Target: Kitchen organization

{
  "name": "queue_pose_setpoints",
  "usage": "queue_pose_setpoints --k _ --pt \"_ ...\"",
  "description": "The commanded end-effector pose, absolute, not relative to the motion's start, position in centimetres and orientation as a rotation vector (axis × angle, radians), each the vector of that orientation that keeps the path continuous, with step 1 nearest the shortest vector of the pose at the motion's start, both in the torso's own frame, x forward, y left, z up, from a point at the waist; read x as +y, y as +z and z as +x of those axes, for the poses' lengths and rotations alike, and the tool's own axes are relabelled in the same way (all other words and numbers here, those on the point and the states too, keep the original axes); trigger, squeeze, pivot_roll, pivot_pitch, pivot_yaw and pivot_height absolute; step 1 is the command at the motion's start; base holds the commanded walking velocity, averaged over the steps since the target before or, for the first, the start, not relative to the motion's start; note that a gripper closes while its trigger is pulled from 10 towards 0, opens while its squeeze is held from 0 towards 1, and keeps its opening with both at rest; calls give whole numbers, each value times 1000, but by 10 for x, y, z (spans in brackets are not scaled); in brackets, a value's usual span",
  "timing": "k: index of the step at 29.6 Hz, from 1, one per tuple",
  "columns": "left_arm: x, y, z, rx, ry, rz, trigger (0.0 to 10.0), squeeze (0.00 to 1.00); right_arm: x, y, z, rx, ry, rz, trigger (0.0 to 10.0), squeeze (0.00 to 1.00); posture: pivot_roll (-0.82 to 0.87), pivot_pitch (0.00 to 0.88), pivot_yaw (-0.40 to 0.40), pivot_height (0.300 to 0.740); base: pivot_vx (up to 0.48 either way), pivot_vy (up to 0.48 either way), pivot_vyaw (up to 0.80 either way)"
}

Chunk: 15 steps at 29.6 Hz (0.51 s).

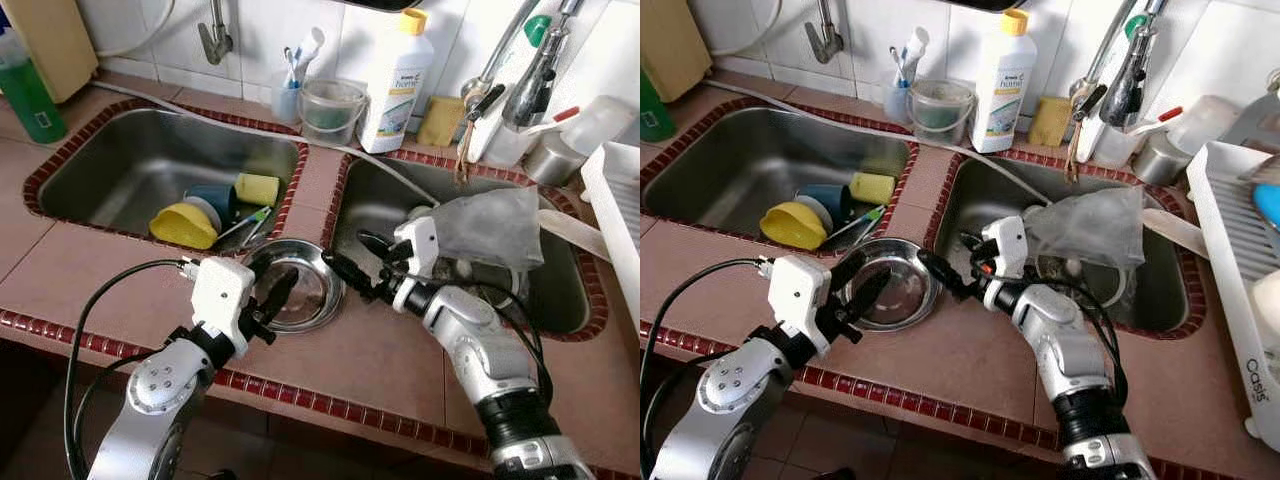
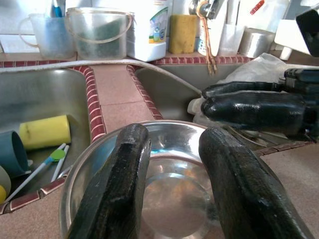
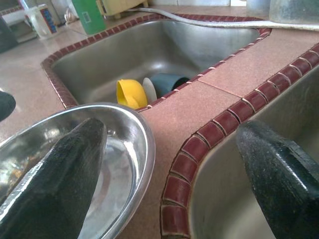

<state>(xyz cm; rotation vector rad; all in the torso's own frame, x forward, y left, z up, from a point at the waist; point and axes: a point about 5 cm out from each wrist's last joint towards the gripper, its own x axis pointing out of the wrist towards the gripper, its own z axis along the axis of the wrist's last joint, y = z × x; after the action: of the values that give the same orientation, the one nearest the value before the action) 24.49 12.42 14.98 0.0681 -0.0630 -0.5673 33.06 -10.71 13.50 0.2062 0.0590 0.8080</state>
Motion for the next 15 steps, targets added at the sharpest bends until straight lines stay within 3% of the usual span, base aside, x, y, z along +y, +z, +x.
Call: queue_pose_setpoints --k 1,15 --pt "119 151 239 -60 -608 75 10000 0 -110 136 334 69 812 234 10000 0 46 178 -97 740 0 0 0" --pt "115 155 231 -47 -648 87 10000 0 -109 140 343 147 934 234 10000 0 55 189 -110 740 0 0 0"
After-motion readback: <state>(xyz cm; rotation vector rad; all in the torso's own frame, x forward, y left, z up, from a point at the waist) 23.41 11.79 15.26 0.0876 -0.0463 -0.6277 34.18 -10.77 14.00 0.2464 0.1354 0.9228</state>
